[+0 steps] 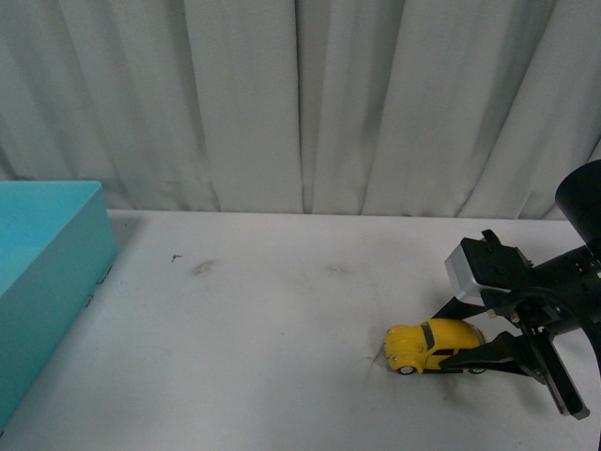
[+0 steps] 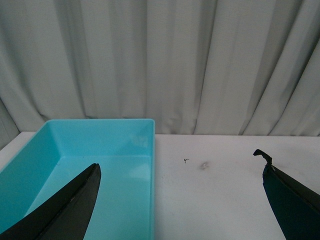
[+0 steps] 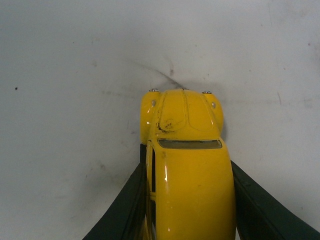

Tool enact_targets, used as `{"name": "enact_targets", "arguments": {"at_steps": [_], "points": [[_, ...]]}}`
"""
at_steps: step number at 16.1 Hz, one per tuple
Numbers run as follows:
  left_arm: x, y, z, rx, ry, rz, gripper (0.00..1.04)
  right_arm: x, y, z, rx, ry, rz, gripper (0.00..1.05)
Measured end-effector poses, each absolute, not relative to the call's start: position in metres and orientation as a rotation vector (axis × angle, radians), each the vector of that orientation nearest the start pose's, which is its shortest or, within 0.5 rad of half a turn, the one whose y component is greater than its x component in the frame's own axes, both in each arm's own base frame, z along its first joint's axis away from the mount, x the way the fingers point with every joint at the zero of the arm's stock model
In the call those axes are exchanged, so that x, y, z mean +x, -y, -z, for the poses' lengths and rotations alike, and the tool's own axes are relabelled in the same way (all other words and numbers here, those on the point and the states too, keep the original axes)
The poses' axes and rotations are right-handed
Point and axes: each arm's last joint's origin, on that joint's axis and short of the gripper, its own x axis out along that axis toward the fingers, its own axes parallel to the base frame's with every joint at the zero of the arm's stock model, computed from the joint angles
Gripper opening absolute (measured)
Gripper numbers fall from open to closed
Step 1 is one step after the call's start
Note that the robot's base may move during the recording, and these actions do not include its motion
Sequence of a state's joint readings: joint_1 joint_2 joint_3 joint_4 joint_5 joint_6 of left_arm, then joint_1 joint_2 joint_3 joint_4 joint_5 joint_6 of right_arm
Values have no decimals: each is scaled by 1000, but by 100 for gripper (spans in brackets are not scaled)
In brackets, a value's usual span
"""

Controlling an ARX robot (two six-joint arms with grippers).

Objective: Wind up and store yellow beetle toy

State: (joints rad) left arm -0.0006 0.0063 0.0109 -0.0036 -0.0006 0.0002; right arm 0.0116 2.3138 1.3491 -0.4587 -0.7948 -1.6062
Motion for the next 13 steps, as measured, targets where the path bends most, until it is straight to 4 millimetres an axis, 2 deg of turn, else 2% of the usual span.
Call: {"name": "enact_targets", "arguments": {"at_steps": [4, 7, 11, 13], "points": [[97, 0, -166, 0, 1, 0, 98, 386, -3, -40, -698, -477, -1421, 41], [97, 0, -166, 0, 1, 0, 98, 368, 17, -32, -646, -442, -1415, 41], [97, 0, -166, 0, 1, 0, 98, 360, 27, -28, -629, -428, -1401, 41], [97, 0, -166, 0, 1, 0, 98, 353, 41, -25, -611, -432, -1375, 41]]}}
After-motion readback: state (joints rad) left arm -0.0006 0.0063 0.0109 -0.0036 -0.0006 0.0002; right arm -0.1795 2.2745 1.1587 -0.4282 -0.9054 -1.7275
